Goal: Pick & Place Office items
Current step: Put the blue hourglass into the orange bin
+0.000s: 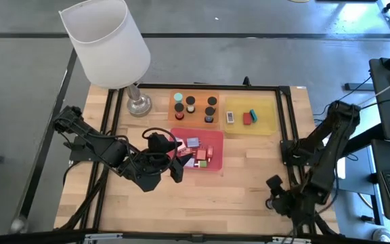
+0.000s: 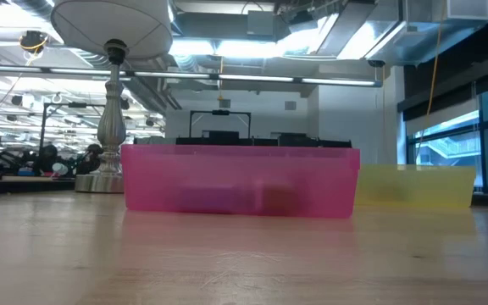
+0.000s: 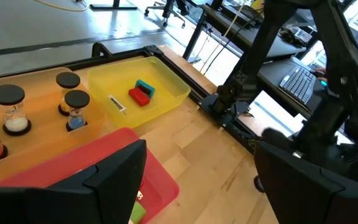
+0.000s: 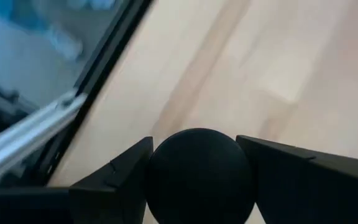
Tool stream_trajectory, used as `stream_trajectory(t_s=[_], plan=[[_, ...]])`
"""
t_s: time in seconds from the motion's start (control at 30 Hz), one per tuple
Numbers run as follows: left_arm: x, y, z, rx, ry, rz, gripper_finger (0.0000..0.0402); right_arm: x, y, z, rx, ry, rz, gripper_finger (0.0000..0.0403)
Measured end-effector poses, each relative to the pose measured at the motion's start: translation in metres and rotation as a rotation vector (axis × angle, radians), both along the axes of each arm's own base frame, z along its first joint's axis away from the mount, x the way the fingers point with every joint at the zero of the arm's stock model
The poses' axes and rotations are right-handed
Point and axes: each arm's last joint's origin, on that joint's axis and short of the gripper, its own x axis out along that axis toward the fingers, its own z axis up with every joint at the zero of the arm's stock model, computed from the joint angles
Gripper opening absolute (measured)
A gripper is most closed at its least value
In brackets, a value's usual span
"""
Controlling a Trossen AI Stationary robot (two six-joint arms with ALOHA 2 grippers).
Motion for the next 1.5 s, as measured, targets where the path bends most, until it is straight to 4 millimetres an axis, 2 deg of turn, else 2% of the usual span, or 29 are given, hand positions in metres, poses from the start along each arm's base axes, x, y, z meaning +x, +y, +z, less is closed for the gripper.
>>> stream_trajectory(t_s=[0.13, 0.27, 0.57, 0.67, 0.77, 0.97, 1.2, 1.33, 1.5], plan=[[0.000, 0.000, 0.000, 0.000, 0.000, 0.000, 0.0294, 0.013, -0.025, 0.021, 0.035, -0.091, -0.117, 0.0213], [0.000, 0.000, 0.000, 0.000, 0.000, 0.000, 0.0294, 0.034, -0.054, 0.037, 0.059, -0.187, -0.277, 0.0224], [0.002, 0.004, 0.000, 0.023, 0.012, 0.006, 0.0294, 0.094, -0.128, 0.042, 0.016, -0.248, -0.593, 0.0214], [0.005, 0.010, 0.000, 0.059, 0.029, 0.020, 0.0294, 0.113, -0.152, 0.044, 0.064, -0.285, -0.687, 0.0225], [0.009, 0.020, 0.000, 0.105, 0.049, 0.049, 0.0294, 0.133, -0.178, 0.056, 0.080, -0.320, -0.784, 0.0230], [0.017, 0.045, 0.002, 0.185, 0.090, 0.128, 0.0294, 0.184, -0.226, 0.075, 0.039, -0.345, -0.926, 0.0215], [0.009, 0.074, 0.016, 0.235, 0.134, 0.131, 0.0294, 0.244, -0.271, 0.076, 0.049, -0.330, -1.047, 0.0232], [-0.004, 0.084, 0.030, 0.266, 0.135, 0.121, 0.0294, 0.265, -0.291, 0.074, 0.042, -0.334, -1.089, 0.0217], [-0.023, 0.091, 0.045, 0.308, 0.126, 0.109, 0.0294, 0.285, -0.305, 0.057, 0.041, -0.343, -1.145, 0.0219]])
